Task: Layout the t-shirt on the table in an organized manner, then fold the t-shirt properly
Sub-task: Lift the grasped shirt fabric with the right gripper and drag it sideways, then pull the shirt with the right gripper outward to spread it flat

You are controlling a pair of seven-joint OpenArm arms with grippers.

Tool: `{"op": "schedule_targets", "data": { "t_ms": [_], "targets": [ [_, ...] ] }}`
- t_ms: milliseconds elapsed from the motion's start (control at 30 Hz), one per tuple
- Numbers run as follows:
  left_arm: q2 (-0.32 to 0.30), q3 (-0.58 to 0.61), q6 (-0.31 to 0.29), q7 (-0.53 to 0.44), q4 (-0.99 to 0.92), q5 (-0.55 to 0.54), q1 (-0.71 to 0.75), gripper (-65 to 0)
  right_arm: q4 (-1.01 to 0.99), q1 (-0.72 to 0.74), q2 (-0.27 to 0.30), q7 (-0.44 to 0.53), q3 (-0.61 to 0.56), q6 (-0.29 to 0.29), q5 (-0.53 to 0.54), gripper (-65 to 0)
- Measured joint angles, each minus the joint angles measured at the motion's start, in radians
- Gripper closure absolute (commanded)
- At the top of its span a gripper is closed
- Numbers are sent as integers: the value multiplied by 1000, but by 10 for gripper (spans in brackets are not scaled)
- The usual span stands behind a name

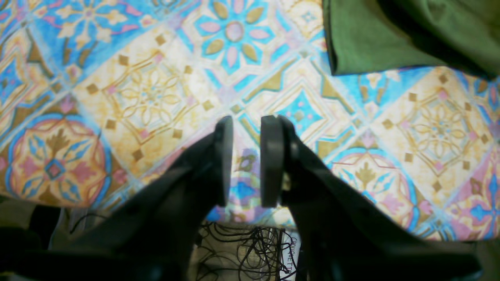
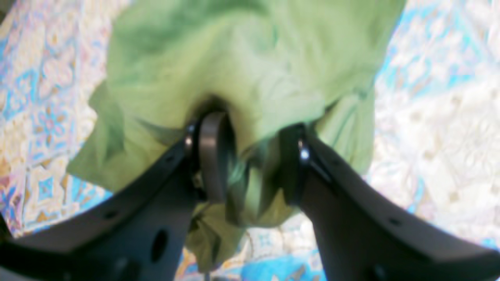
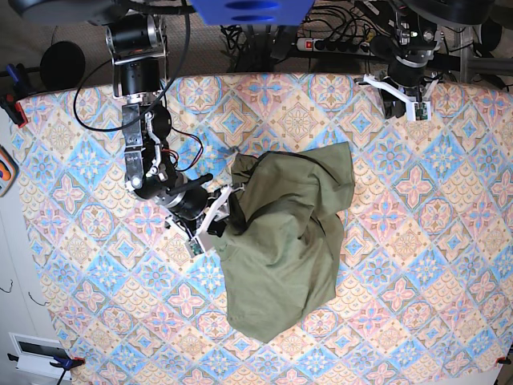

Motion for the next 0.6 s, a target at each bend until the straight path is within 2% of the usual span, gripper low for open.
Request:
{"op": "schedule_targets", "data": {
  "t_ms": [167, 500, 600],
  "targets": [
    [0, -2, 0, 0, 0, 0, 1, -126, 3, -10, -8, -10, 39, 0, 0, -210],
    [0, -2, 0, 0, 0, 0, -2, -126, 57, -10, -6, -8, 42, 4, 0, -206],
    [1, -2, 0, 0, 0, 0, -2, -126, 57, -10, -6, -8, 42, 5, 1, -139]
  ]
}}
